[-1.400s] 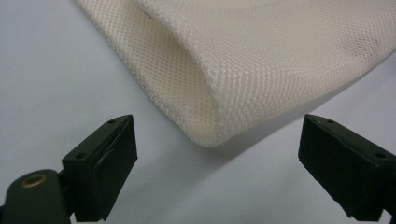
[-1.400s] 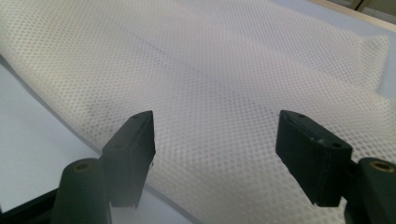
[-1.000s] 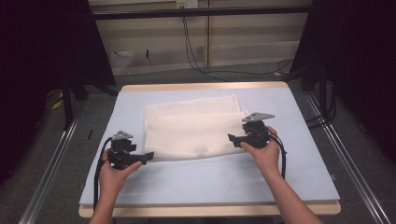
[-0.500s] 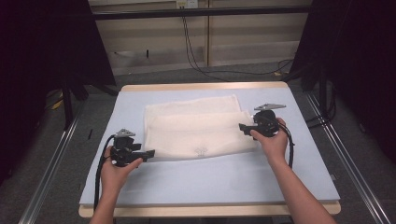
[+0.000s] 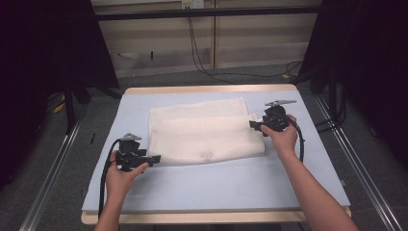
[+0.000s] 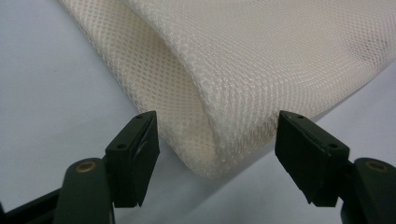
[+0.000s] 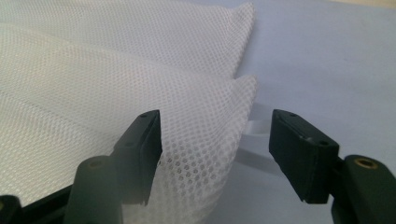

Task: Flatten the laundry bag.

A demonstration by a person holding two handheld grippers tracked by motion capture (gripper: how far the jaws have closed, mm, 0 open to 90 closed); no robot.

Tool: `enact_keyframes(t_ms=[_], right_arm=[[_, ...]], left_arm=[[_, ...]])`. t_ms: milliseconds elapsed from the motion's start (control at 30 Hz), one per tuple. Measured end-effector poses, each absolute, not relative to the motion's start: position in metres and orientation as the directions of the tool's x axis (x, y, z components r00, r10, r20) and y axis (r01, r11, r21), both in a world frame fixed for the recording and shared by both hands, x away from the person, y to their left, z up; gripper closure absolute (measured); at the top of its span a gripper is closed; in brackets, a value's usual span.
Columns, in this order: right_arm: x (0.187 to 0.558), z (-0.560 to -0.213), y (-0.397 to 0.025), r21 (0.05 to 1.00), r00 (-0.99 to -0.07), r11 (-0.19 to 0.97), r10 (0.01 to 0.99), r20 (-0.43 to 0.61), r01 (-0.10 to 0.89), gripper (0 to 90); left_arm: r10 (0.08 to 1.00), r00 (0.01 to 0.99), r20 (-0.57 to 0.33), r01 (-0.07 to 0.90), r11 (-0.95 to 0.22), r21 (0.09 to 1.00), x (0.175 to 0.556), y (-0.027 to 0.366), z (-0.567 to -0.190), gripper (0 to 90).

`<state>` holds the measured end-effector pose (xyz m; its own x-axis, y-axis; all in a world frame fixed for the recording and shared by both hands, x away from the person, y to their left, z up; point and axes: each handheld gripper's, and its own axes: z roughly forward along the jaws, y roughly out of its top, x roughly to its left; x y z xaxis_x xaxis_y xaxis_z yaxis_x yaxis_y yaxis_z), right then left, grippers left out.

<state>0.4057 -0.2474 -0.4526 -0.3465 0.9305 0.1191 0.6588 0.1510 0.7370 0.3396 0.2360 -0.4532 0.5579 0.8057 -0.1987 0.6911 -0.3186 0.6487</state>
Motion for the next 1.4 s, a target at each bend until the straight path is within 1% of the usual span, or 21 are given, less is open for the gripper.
enact_keyframes(t_ms=[67,100,167,300,367,567,633,667,700,733,767,833,900,967,1033,1200,1367,1400], right_arm=[[0.407,-0.454,-0.249,0.743,-0.345,0.141,0.930,0.128,0.654,34.7],[0.409,-0.455,-0.250,0.741,-0.336,0.122,0.930,0.147,0.660,35.3],[0.412,-0.459,-0.251,0.728,-0.330,0.121,0.932,0.151,0.675,36.7],[0.415,-0.464,-0.252,0.715,-0.327,0.115,0.930,0.165,0.689,38.1],[0.416,-0.466,-0.251,0.708,-0.323,0.098,0.927,0.192,0.699,39.0],[0.419,-0.467,-0.248,0.707,-0.332,0.075,0.914,0.233,0.703,50.0],[0.420,-0.467,-0.247,0.702,-0.335,0.084,0.914,0.228,0.707,53.1],[0.420,-0.467,-0.245,0.700,-0.344,0.075,0.905,0.252,0.711,56.3],[0.420,-0.466,-0.243,0.701,-0.352,0.086,0.903,0.245,0.708,60.3],[0.420,-0.466,-0.243,0.701,-0.352,0.086,0.903,0.245,0.708,60.3],[0.420,-0.466,-0.242,0.701,-0.353,0.091,0.905,0.239,0.707,63.5],[0.418,-0.463,-0.242,0.709,-0.365,0.115,0.907,0.211,0.696,73.9],[0.418,-0.460,-0.244,0.717,-0.363,0.120,0.911,0.195,0.686,82.4],[0.417,-0.458,-0.244,0.713,-0.361,0.119,0.912,0.197,0.691,83.0],[0.415,-0.453,-0.243,0.726,-0.381,0.142,0.908,0.176,0.673,83.6],[0.401,-0.439,-0.240,0.776,-0.423,0.117,0.883,0.205,0.619,83.8],[0.385,-0.427,-0.233,0.809,-0.488,0.132,0.848,0.207,0.572,84.0],[0.377,-0.424,-0.230,0.824,-0.517,0.136,0.831,0.207,0.550,84.1]], left_arm=[[0.810,0.549,-0.205,0.695,-0.306,0.651,0.339,0.236,-0.453,29.6],[0.810,0.548,-0.209,0.696,-0.303,0.652,0.339,0.237,-0.453,28.5],[0.807,0.553,-0.208,0.696,-0.310,0.648,0.340,0.238,-0.454,26.7],[0.804,0.552,-0.219,0.700,-0.304,0.646,0.341,0.234,-0.456,26.2],[0.802,0.554,-0.223,0.699,-0.302,0.648,0.343,0.233,-0.456,26.2],[0.802,0.553,-0.223,0.701,-0.304,0.645,0.344,0.237,-0.453,26.9],[0.800,0.556,-0.224,0.703,-0.308,0.641,0.344,0.236,-0.454,26.9],[0.801,0.555,-0.226,0.704,-0.307,0.640,0.344,0.236,-0.454,26.9],[0.801,0.554,-0.229,0.705,-0.305,0.640,0.344,0.236,-0.454,26.8],[0.800,0.555,-0.227,0.705,-0.307,0.640,0.344,0.236,-0.454,26.8],[0.801,0.554,-0.226,0.705,-0.307,0.639,0.344,0.236,-0.454,26.9],[0.801,0.554,-0.227,0.706,-0.307,0.639,0.344,0.236,-0.454,26.9],[0.803,0.551,-0.228,0.706,-0.302,0.641,0.344,0.237,-0.453,26.9],[0.808,0.542,-0.230,0.706,-0.290,0.646,0.344,0.237,-0.452,26.8],[0.806,0.547,-0.224,0.704,-0.298,0.645,0.344,0.237,-0.452,26.7],[0.803,0.551,-0.228,0.704,-0.300,0.644,0.343,0.233,-0.452,26.7],[0.797,0.560,-0.226,0.702,-0.312,0.640,0.342,0.231,-0.452,26.7],[0.796,0.562,-0.224,0.701,-0.314,0.640,0.342,0.231,-0.453,26.7]])
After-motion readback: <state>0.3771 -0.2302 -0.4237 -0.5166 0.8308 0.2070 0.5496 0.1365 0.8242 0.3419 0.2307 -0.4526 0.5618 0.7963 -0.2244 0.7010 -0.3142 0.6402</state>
